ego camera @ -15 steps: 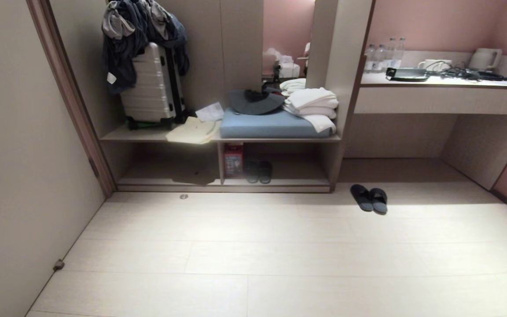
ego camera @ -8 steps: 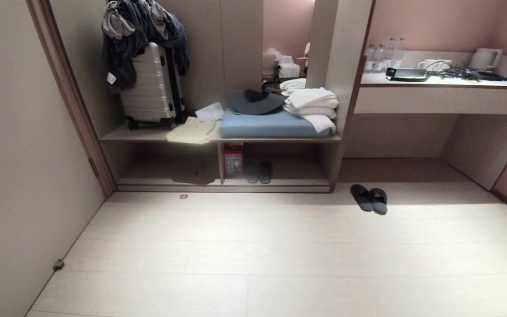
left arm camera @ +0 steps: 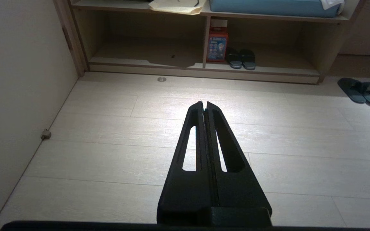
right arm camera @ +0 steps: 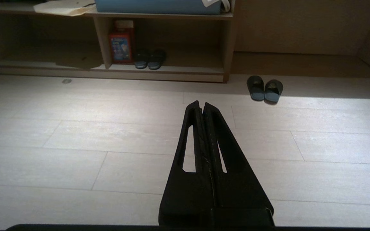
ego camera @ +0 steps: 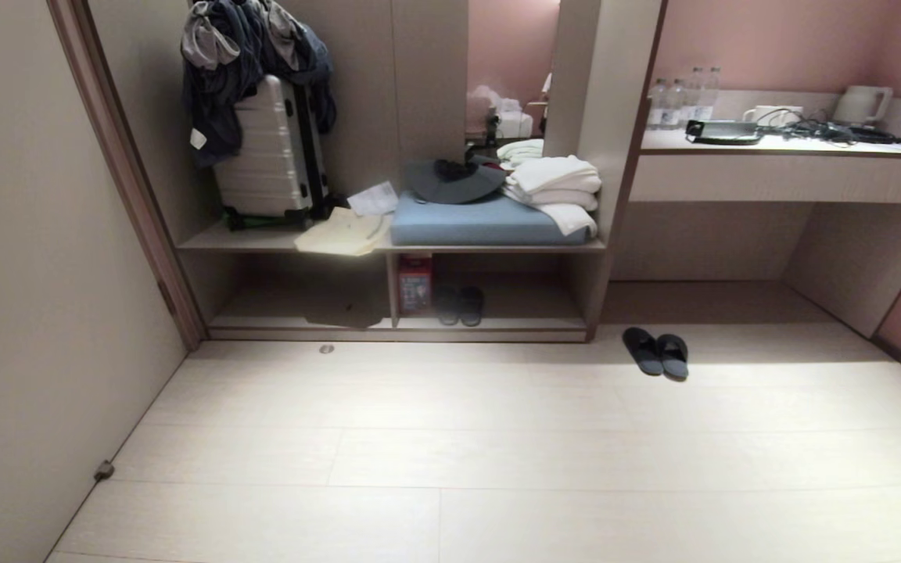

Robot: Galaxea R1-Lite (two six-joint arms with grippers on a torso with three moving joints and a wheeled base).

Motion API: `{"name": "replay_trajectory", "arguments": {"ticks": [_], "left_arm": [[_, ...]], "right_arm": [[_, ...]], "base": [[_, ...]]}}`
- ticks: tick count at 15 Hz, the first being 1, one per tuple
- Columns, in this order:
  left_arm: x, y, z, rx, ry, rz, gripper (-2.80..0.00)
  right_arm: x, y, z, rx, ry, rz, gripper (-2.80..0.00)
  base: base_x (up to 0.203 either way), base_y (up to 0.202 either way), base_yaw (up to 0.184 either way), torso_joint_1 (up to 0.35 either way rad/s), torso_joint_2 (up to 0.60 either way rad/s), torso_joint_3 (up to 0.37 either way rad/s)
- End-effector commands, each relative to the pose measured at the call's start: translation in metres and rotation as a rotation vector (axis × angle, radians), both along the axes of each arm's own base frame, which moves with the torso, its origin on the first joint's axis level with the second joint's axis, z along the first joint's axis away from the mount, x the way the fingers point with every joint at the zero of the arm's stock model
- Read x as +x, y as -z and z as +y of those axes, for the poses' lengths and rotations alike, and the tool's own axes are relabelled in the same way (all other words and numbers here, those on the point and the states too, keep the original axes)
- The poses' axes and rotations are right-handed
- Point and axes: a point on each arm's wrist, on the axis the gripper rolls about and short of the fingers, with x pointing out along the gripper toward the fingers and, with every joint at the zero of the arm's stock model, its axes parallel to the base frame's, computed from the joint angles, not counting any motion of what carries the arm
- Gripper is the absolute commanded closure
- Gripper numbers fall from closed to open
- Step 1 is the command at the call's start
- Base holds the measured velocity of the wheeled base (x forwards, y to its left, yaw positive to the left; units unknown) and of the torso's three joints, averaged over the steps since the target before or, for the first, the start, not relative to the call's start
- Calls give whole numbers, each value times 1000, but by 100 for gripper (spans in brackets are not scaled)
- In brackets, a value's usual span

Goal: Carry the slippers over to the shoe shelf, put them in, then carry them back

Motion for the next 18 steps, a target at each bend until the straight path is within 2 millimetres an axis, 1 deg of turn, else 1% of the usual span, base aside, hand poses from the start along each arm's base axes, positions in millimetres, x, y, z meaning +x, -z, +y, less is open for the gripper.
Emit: {"name": "replay_trajectory", "arguments": {"ticks": [1, 18], "left_arm": [[0, 0, 0, -1, 0, 2, 0], [0, 0, 0, -1, 0, 1, 0]], "right_arm": [[0, 0, 0, 0, 0, -1, 0], [0, 0, 0, -15, 7, 4, 0]], "base": [[0, 0, 0, 0, 0, 0], [0, 0, 0, 0, 0, 0]]}}
